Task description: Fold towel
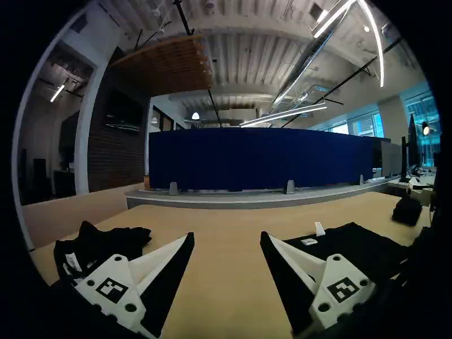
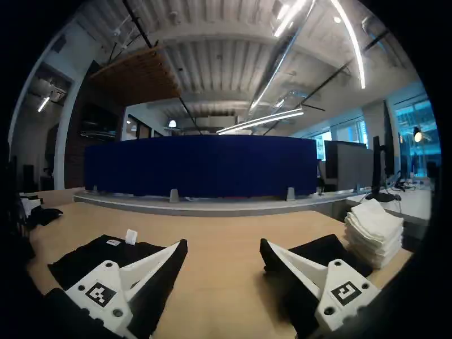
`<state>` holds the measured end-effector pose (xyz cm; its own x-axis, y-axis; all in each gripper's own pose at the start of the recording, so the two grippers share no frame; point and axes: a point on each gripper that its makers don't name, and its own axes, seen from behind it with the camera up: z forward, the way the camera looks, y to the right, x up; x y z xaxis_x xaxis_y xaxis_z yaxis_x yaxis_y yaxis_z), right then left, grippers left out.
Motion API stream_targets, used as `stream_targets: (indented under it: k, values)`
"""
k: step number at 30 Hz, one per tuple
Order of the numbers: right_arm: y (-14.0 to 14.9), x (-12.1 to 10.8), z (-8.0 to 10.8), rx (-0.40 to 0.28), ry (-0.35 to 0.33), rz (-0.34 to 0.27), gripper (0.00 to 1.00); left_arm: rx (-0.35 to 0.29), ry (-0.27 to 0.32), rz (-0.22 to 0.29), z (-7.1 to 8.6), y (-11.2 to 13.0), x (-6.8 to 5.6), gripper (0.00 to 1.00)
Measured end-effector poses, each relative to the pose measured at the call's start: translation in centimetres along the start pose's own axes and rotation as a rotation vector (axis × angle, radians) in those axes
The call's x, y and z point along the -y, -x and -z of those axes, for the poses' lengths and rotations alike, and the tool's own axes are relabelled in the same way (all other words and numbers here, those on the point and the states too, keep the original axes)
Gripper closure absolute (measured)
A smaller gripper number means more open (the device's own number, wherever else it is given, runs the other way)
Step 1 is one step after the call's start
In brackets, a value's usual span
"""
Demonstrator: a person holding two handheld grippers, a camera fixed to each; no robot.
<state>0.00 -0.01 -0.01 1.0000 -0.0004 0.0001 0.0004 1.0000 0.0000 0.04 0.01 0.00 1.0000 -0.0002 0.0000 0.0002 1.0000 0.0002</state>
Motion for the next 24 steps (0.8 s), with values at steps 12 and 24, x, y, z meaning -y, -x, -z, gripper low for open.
stream_targets:
  k: [12,24]
  values:
    - [-0.09,-0.03,-0.01,0.001,0.0,0.001,0.0,0.0,0.0,0.0,-0.01,0.09,-0.02,0.14]
    - [-0.11,-0.01,0.07,0.0,0.0,0.0,0.0,0.0,0.0,0.0,0.05,0.0,-0.08,0.14]
